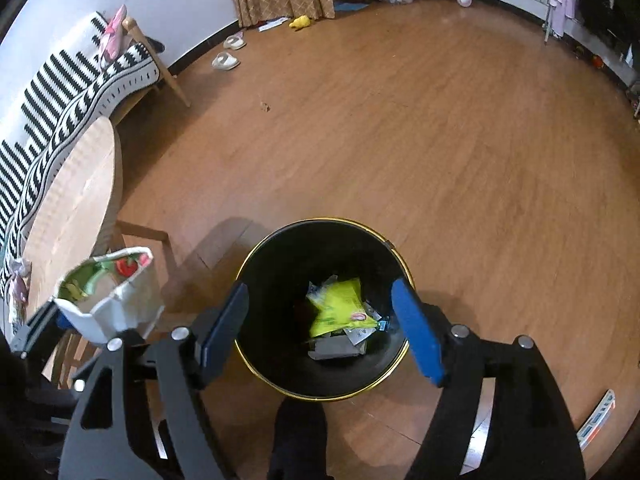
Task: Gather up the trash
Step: 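Carry both items over the bin and open both tools to drop them, then grasp the crumpled foil with left tool while right tool grasps the purple toy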
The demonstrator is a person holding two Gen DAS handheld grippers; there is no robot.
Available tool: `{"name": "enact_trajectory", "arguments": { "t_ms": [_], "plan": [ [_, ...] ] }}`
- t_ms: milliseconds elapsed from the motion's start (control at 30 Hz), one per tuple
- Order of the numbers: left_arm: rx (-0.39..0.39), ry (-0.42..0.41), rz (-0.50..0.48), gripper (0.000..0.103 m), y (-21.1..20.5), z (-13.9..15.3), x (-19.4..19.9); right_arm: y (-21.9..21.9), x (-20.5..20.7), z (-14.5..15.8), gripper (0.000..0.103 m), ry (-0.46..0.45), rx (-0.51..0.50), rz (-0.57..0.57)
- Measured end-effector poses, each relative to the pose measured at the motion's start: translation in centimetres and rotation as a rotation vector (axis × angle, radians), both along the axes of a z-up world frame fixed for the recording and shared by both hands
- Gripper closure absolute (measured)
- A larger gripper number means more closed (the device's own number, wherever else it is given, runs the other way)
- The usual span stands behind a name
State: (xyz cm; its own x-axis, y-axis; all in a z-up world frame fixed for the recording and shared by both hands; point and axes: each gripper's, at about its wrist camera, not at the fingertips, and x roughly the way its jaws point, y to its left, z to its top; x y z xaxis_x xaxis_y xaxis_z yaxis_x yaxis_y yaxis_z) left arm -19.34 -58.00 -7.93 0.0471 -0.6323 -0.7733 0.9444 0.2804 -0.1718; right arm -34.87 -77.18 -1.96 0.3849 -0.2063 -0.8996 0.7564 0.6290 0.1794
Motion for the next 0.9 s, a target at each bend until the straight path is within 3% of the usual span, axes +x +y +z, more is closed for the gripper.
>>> {"name": "enact_trajectory", "arguments": {
  "t_ms": [200,267,533,733,900],
  "plan": [
    [0.015,0.012,-0.018,0.029,-1.7,-0.9,-0.1,-0.7,-1.0,0.7,0.03,-0.022,-0.015,-0.044],
    [0.008,0.014,-0.016,0.017,-1.9,-1.0,-0.1,-1.1,-1.5,0.8,0.03,-0.029,-0.019,-0.056],
    [-0.021,0.019,0.029,0.016,-0.4,0.0,1.5,-0.5,-0.5,1.7,0.029,-0.044,-0.031,-0.034],
    [-0.077,-0.006,0.142,0.01,4.6,3.1,5.3,3.2,4.6,3.6,0.027,-0.077,-0.057,0.076],
    [-0.107,-0.022,0.331,0.009,11.6,5.8,11.3,10.1,11.6,5.6,0.027,-0.107,-0.082,0.263]
  ]
}}
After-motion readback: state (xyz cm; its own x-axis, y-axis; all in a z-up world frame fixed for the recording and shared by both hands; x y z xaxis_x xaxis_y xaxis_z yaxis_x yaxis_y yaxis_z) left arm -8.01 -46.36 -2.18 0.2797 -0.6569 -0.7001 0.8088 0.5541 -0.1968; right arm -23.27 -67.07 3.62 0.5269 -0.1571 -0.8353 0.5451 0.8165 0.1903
